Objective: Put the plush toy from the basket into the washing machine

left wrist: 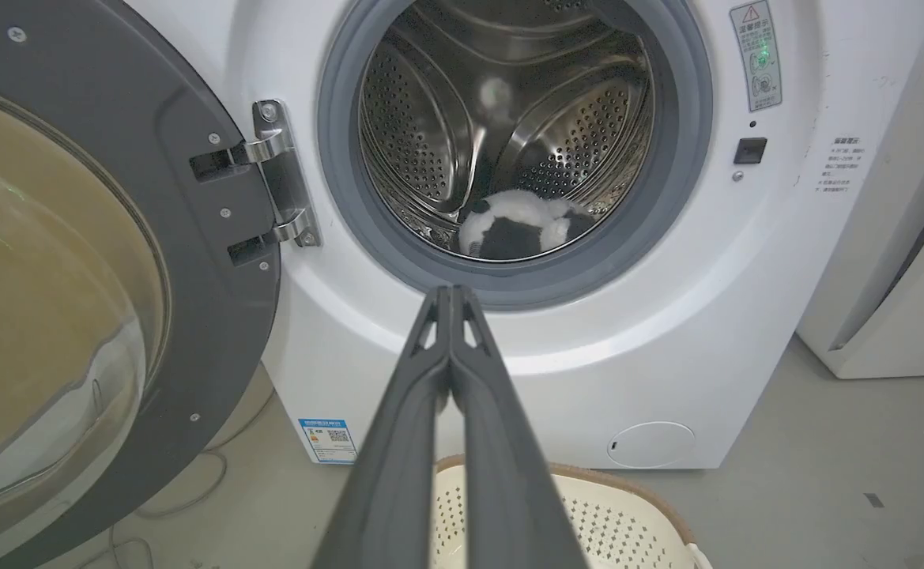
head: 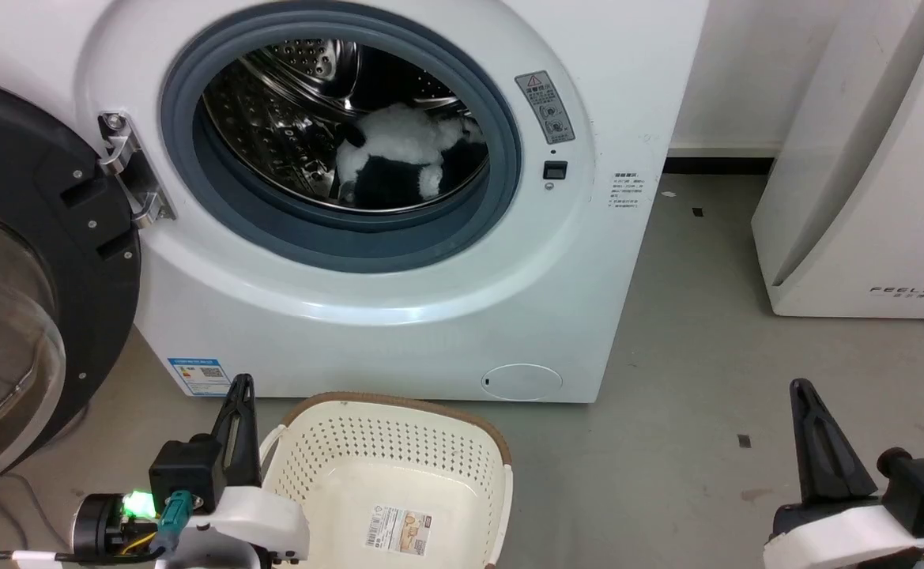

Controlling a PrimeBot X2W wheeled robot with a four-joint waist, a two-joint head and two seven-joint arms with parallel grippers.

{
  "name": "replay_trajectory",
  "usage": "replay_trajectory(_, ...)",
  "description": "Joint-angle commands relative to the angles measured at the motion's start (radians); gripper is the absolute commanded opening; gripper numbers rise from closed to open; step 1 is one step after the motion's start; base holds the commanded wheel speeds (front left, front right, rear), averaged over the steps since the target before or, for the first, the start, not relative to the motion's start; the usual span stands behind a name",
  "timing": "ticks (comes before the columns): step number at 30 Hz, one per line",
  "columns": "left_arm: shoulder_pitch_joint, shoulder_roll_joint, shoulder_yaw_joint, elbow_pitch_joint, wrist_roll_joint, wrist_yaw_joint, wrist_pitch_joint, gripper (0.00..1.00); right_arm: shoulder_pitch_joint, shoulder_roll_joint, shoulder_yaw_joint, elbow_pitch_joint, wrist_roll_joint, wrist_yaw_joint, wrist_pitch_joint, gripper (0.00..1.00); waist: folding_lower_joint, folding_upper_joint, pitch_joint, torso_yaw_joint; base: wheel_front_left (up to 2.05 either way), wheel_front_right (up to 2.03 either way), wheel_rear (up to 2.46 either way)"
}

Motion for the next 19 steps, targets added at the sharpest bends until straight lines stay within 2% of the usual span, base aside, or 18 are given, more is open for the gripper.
replay_trajectory(1, 0.017, -0.002, 0.003, -0.010, 0.009, -0.005, 0.007, 0.00, -0.008, 0.000, 0.005, -0.006, -0.010, 0.000, 0.006, 0.00, 0.0000, -0.0001, -0.001, -0.001, 0.00, 0.00, 0.00)
replay_trajectory(19, 0.026, -0.008, 0.005, -0.036, 0.013, -0.018, 0.041, 0.00, -0.012, 0.000, 0.020, -0.009, -0.028, 0.000, 0.041, 0.00, 0.0000, -0.0001, -0.007, -0.008, 0.00, 0.00, 0.00)
